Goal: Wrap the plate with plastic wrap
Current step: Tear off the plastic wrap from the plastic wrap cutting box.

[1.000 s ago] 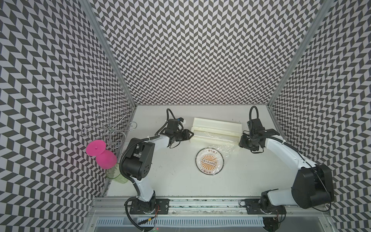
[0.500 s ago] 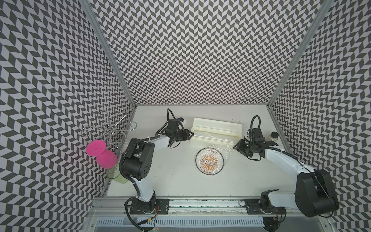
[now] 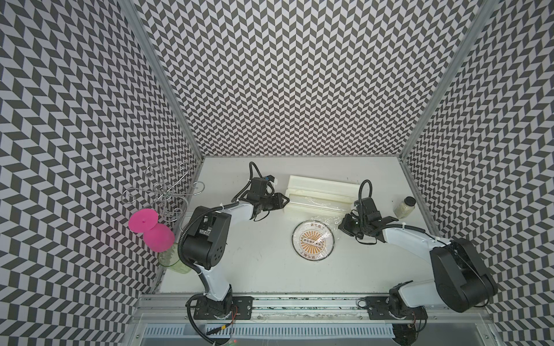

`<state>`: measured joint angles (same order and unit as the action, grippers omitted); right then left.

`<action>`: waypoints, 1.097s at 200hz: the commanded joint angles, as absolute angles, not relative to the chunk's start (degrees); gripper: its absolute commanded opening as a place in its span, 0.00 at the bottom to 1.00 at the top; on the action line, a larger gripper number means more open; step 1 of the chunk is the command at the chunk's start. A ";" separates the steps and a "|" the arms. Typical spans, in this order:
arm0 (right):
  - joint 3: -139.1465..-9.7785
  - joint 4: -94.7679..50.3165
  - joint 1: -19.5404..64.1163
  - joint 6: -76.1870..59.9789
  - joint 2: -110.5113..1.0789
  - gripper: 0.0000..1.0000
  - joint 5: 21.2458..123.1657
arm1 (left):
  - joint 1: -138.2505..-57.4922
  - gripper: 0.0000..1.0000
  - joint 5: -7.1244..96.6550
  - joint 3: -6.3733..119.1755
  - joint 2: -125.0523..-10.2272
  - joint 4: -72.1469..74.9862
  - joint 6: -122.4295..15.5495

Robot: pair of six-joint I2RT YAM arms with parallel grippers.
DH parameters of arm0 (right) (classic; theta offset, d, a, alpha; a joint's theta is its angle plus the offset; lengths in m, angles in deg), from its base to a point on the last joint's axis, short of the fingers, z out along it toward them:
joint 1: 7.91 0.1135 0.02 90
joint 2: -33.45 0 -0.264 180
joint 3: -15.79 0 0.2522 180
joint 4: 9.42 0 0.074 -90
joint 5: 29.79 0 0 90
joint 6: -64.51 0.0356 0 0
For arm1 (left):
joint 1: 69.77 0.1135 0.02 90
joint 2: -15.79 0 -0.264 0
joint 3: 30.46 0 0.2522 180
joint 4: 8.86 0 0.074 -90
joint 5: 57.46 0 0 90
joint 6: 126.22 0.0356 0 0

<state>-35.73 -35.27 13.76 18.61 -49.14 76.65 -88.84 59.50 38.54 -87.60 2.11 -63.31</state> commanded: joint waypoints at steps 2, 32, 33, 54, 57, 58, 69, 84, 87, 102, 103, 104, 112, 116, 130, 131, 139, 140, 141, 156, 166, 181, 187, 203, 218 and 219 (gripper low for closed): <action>-35.39 -31.97 16.53 20.17 -51.90 0.00 78.08 | -90.37 0.32 51.22 33.56 -93.99 20.50 -61.66; -36.61 -32.10 18.06 19.48 -55.61 0.00 78.94 | -90.60 0.32 50.95 33.74 -94.08 20.46 -61.74; -36.67 -32.21 18.17 19.41 -55.73 0.00 79.02 | -90.56 0.32 50.97 33.74 -94.12 20.46 -61.77; -36.62 -33.73 18.99 18.91 -56.07 0.00 78.88 | -90.59 0.32 50.77 33.66 -93.91 20.54 -61.75; -36.56 -34.03 19.04 18.87 -55.78 0.00 78.92 | -90.59 0.32 50.78 33.70 -93.90 20.52 -61.80; -36.47 -34.14 19.01 18.88 -55.64 0.00 78.84 | -90.60 0.32 50.80 33.68 -93.94 20.53 -61.84; -36.53 -36.51 18.77 18.25 -54.05 0.00 77.96 | -90.58 0.32 50.66 33.75 -93.79 20.46 -61.85; -36.73 -39.84 17.58 16.88 -50.97 0.06 77.31 | -90.50 0.32 50.71 33.75 -93.56 20.47 -61.74; -36.73 -40.67 17.16 16.60 -50.25 0.08 77.36 | -90.44 0.32 50.75 33.75 -93.56 20.50 -61.77; -37.16 -44.89 14.57 13.58 -47.20 0.21 78.44 | -90.36 0.32 51.32 33.82 -93.52 20.24 -61.86; -37.21 -45.15 14.31 13.29 -47.00 0.22 78.51 | -90.39 0.32 51.33 33.83 -93.53 20.22 -61.87; -37.23 -45.41 14.10 13.06 -46.81 0.23 78.54 | -90.41 0.32 51.38 33.83 -93.54 20.21 -61.92; -37.62 -47.88 12.28 10.93 -45.42 0.32 79.12 | -90.39 0.32 51.65 34.00 -93.51 20.27 -61.95; -38.01 -49.29 11.29 9.70 -44.83 0.35 79.31 | -90.42 0.32 51.74 34.09 -93.47 20.36 -61.89; -39.40 -53.72 7.42 5.92 -42.98 0.43 79.71 | -90.37 0.32 52.09 34.49 -93.17 20.67 -62.03; -39.60 -54.17 6.82 5.54 -42.70 0.43 79.72 | -90.36 0.32 52.11 34.51 -93.09 20.74 -62.05; -40.33 -55.79 4.64 4.17 -41.63 0.45 79.88 | -90.36 0.32 52.15 34.69 -92.78 20.96 -62.00; -40.33 -55.79 4.64 4.17 -41.63 0.45 79.88 | -90.40 0.32 52.14 34.75 -92.68 21.02 -61.98; -40.42 -55.96 4.43 4.02 -41.53 0.45 79.89 | -90.37 0.32 52.14 34.77 -92.63 21.05 -62.02; -41.94 -57.11 1.43 2.86 -40.25 0.46 79.11 | -90.29 0.32 52.49 35.27 -91.84 21.43 -62.09; -42.26 -55.48 0.67 3.14 -40.18 0.46 79.65 | -90.05 0.32 53.11 35.41 -91.33 21.35 -62.27; -42.31 -51.14 0.47 3.83 -41.35 0.47 81.65 | -89.85 0.32 53.86 36.04 -91.10 21.16 -62.34; -42.50 -49.20 0.48 4.12 -42.38 0.47 83.09 | -89.84 0.32 54.17 36.53 -91.19 21.32 -62.33; -42.93 -44.02 0.51 5.82 -45.52 0.47 85.87 | -89.55 0.32 54.80 37.71 -91.56 21.60 -62.01; -43.83 -39.39 0.47 7.28 -48.32 0.47 87.31 | -88.90 0.33 55.56 39.14 -91.78 21.60 -61.85; -43.83 -39.39 0.47 7.28 -48.32 0.47 87.31 | -88.87 0.33 55.65 39.26 -91.79 21.60 -61.82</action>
<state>-42.05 -49.13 0.56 5.73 -44.46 83.34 -89.10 59.06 41.18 -86.97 5.57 -63.31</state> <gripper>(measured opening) 0.468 0.327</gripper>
